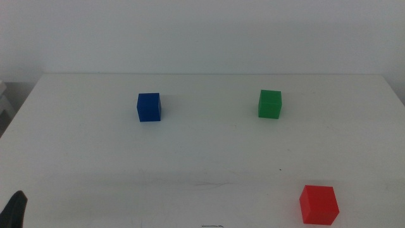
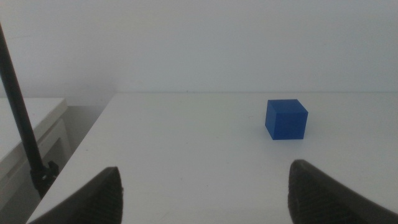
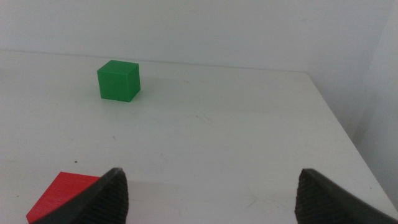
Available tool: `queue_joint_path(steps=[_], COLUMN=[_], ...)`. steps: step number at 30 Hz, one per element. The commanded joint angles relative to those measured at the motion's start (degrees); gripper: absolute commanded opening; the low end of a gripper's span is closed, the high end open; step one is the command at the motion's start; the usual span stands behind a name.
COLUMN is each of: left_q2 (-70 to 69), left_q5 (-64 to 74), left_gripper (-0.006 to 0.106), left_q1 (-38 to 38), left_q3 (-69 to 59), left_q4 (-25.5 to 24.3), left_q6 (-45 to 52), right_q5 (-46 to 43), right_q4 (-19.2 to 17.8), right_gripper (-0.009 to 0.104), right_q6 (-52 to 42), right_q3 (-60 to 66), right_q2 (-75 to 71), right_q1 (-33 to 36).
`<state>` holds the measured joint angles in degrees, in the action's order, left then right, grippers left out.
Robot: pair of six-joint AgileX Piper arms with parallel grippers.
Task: Stack red cubes first, then green, then blue cubes in a specific spot.
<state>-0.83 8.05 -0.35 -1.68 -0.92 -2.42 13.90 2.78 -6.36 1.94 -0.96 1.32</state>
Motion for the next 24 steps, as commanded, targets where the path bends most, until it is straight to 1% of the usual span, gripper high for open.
queue_joint_path(steps=[1,6,9,10,12,18,20,21,24], left_q2=[-1.1,-1.1,-1.1,-1.1,-1.1,-1.1,-1.1,-1.1,-1.1], left_q5=[-4.4,-4.4,-4.4,-4.4,-4.4,-4.4,-4.4,-4.4,-4.4], left_gripper=[0.088,0.088,0.088,0.088,0.088,0.088,0.088,0.088,0.088], left_q1=[-0.1,-0.1,-0.1,-0.1,-0.1,-0.1,-0.1,-0.1,-0.1], left_q3=[0.1,0.1,0.1,0.1,0.1,0.1,0.1,0.1,0.1], left_q4=[0.6,0.6,0.6,0.6,0.6,0.6,0.6,0.6,0.6], left_q6=[-0.2,-0.2,-0.2,-0.2,-0.2,-0.2,-0.2,-0.2,-0.2], right_q5=[-4.0,-4.0,-4.0,-3.8,-1.7,14.8,18.8,22.8,31.3], right_q4=[-0.7,-2.0,-2.0,-0.6,-0.1,-0.9,-1.2,-1.3,-1.2], right_gripper=[0.092,0.092,0.092,0.092,0.092,0.092,0.092,0.092,0.092], right_q6=[-0.6,-0.6,-0.6,-0.6,-0.6,-0.6,-0.6,-0.6,-0.6], right_q3=[-1.3,-1.3,-1.3,-1.8,-3.7,-18.8,-24.4,-29.4,-37.0], right_q2=[-0.9,-0.9,-0.9,-0.7,0.1,9.4,15.0,21.1,29.6], right_q1=[0.1,0.1,0.1,0.1,0.1,0.1,0.1,0.1,0.2])
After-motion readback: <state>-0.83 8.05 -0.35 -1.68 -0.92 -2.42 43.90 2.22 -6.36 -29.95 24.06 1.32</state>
